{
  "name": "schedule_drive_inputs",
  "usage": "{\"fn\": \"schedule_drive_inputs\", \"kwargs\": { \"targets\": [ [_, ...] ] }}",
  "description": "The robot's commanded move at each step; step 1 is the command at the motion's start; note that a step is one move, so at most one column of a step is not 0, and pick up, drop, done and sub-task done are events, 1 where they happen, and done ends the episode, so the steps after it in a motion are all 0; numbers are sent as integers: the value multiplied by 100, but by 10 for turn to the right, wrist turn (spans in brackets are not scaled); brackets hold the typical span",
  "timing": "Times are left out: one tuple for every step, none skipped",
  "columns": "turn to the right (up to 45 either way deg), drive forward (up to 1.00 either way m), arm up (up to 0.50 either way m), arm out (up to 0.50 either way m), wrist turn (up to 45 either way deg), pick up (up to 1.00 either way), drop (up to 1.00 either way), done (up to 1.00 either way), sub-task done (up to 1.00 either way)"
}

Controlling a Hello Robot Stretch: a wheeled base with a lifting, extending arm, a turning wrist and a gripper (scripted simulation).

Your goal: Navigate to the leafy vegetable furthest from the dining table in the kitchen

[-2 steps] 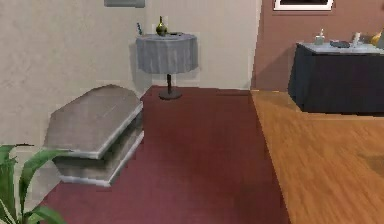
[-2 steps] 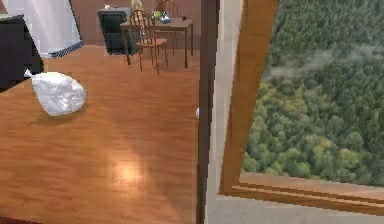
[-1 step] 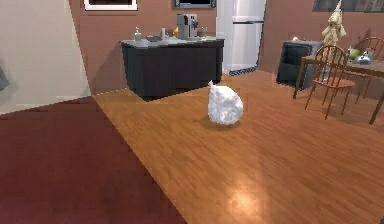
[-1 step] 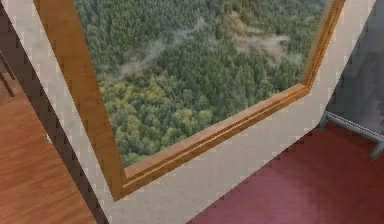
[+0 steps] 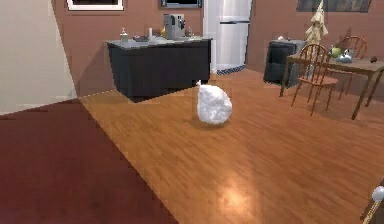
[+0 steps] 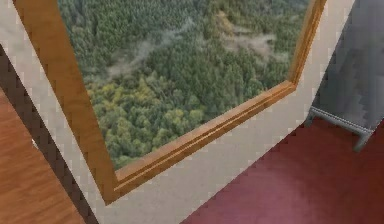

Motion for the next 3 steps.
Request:
{"fn": "schedule_drive_inputs", "kwargs": {
  "targets": [
    [0, 55, 0, 0, 0, 0, 0, 0, 0],
    [450, 0, 0, 0, 0, 0, 0, 0, 0],
    [30, 0, 0, 0, 0, 0, 0, 0, 0]
  ]
}}
